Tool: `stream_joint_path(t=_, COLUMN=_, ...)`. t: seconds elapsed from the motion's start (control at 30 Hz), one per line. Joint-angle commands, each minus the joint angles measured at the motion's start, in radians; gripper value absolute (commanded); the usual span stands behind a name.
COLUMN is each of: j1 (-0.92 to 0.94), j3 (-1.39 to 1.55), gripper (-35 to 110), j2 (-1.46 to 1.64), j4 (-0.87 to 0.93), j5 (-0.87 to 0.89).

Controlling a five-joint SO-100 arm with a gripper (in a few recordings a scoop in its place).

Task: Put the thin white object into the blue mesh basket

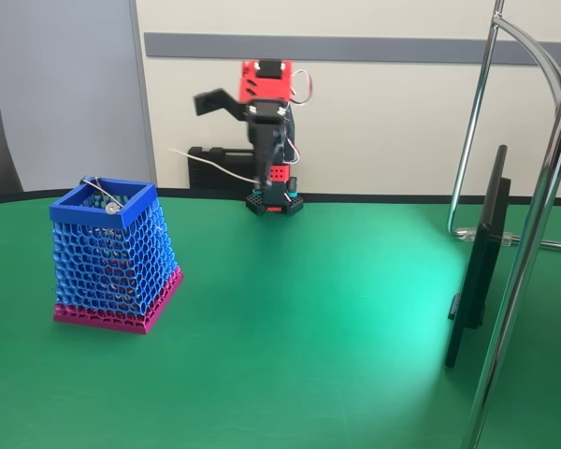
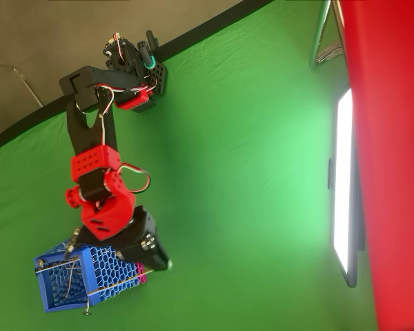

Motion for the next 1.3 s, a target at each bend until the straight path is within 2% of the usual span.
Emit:
stream_joint_path(t=0.0, j1=0.046, j3=-0.087, gripper=1, j2=-0.015, j4=-0.025, j5=0.114)
stream_joint_path(t=0.2, j1=0.133, j3=-0.172, gripper=1, j2=-0.089, j4=-0.025, j5=0.341)
stream_joint_path(t=0.5, j1=0.224, j3=-0.345, gripper=1, j2=-0.196, j4=-0.069, j5=0.502)
stream_joint_path(t=0.83, j1=0.336, j3=-0.272, gripper=0, j2=-0.264, j4=-0.38, j5=0.759)
stream_joint_path(t=1.27, j1=0.353, j3=-0.101, gripper=0, j2=-0.264, j4=-0.664, j5=0.864)
